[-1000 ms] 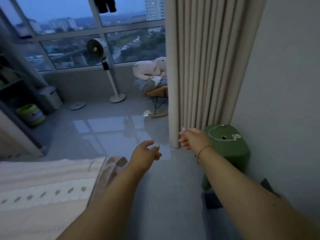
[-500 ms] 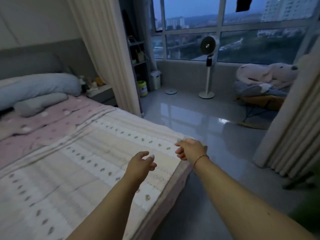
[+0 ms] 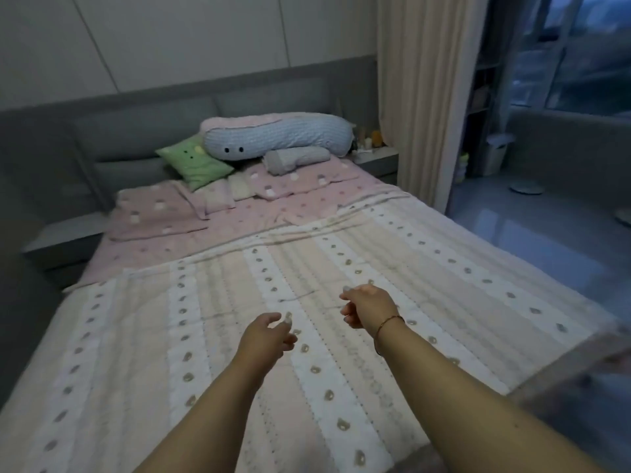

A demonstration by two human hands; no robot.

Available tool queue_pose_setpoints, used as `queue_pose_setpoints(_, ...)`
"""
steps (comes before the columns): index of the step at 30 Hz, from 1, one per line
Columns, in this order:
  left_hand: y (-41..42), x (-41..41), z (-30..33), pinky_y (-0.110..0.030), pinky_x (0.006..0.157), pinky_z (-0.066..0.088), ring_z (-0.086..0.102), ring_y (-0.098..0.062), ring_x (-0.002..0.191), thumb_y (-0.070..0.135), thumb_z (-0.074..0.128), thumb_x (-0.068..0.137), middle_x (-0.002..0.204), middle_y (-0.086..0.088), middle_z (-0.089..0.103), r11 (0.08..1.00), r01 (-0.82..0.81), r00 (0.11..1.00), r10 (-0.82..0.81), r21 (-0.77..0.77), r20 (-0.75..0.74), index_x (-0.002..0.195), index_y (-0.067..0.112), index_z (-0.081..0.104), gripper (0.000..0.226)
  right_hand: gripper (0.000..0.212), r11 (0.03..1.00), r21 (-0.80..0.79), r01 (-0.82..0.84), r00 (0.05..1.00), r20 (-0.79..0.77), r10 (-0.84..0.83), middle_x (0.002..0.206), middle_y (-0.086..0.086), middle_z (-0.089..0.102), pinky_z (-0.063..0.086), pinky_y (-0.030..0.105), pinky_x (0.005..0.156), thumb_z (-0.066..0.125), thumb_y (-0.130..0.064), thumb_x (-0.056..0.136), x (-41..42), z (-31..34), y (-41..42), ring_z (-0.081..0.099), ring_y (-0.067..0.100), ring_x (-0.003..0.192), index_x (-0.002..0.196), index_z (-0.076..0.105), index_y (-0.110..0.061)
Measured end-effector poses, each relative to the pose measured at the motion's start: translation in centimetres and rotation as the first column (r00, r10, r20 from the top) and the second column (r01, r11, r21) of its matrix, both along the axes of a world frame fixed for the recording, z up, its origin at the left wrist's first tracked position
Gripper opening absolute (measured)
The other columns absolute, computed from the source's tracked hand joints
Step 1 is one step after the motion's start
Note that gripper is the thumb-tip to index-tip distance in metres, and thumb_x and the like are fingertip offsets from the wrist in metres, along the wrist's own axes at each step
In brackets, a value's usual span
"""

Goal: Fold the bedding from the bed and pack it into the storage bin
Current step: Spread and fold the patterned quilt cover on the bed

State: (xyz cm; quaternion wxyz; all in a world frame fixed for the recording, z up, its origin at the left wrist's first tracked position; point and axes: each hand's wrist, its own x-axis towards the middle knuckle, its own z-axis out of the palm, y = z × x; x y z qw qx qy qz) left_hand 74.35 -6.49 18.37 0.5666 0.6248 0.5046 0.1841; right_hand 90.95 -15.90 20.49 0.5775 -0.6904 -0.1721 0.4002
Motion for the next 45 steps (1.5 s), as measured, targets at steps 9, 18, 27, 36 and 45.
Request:
queue_pose_setpoints(9, 7.5, -12.3, -0.8, -0.040, 0.081, 0.051, 0.066, -0.026, 0.079, 0.022, 0.054, 0.096, 0.091, -0.017, 0.071, 0.913, -0.401, 0.914, 0.404, -0.080, 0.030, 0.132, 0.009, 0.046, 0.039, 0.023, 0.916, -0.042, -0.398, 0.916, 0.039, 0.400, 0.062, 0.011, 0.058, 0.047, 0.027, 0.054, 0.053, -0.022, 0.096, -10.8, -0.9, 15.3, 0.051, 0.022, 0.052, 0.083, 0.062, -0.005)
queue_pose_setpoints(18, 10.6, -21.4, -2.8, -0.034, 0.071, 0.051, 0.064, -0.024, 0.076, 0.022, 0.054, 0.097, 0.092, -0.016, 0.068, 0.685, -0.721, 0.688, 0.726, -0.108, 0.011, 0.133, 0.009, 0.046, 0.040, 0.026, 0.706, -0.103, -0.701, 0.709, 0.013, 0.706, 0.064, 0.010, 0.061, 0.048, 0.028, 0.056, 0.053, -0.025, 0.096, -20.0, -3.6, 23.9, 0.054, 0.022, 0.054, 0.076, 0.061, -0.009)
queue_pose_setpoints(27, 9.0, -32.2, -6.4, -0.038, 0.081, 0.054, 0.067, -0.023, 0.077, 0.025, 0.056, 0.095, 0.117, -0.012, 0.059, 0.448, -0.888, 0.452, 0.892, -0.107, -0.017, 0.132, 0.011, 0.046, 0.041, 0.025, 0.512, -0.156, -0.845, 0.521, -0.020, 0.853, 0.067, 0.012, 0.061, 0.050, 0.028, 0.057, 0.052, -0.025, 0.096, -31.9, -6.5, 27.1, 0.055, 0.023, 0.057, 0.085, 0.063, -0.005)
queue_pose_setpoints(36, 8.2, -47.7, -12.0, -0.035, 0.076, 0.053, 0.067, -0.022, 0.079, 0.025, 0.055, 0.094, 0.090, -0.002, 0.062, 0.266, -0.950, 0.285, 0.952, -0.161, -0.107, 0.130, 0.011, 0.048, 0.039, 0.024, 0.397, -0.217, -0.891, 0.413, -0.031, 0.910, 0.068, 0.013, 0.060, 0.047, 0.028, 0.060, 0.051, -0.023, 0.096, -47.4, -10.4, 28.8, 0.053, 0.022, 0.058, 0.089, 0.061, -0.002)
queue_pose_setpoints(45, 6.2, -63.7, -21.9, -0.040, 0.076, 0.055, 0.064, -0.031, 0.082, 0.022, 0.057, 0.091, 0.091, -0.015, 0.063, 0.071, -0.955, 0.145, 0.958, -0.288, -0.245, 0.115, -0.004, 0.058, 0.035, 0.027, 0.259, -0.390, -0.883, 0.293, -0.028, 0.956, 0.070, 0.011, 0.065, 0.049, 0.036, 0.074, 0.054, -0.026, 0.094, -63.2, -20.1, 30.0, 0.060, 0.023, 0.062, 0.093, 0.062, -0.001)
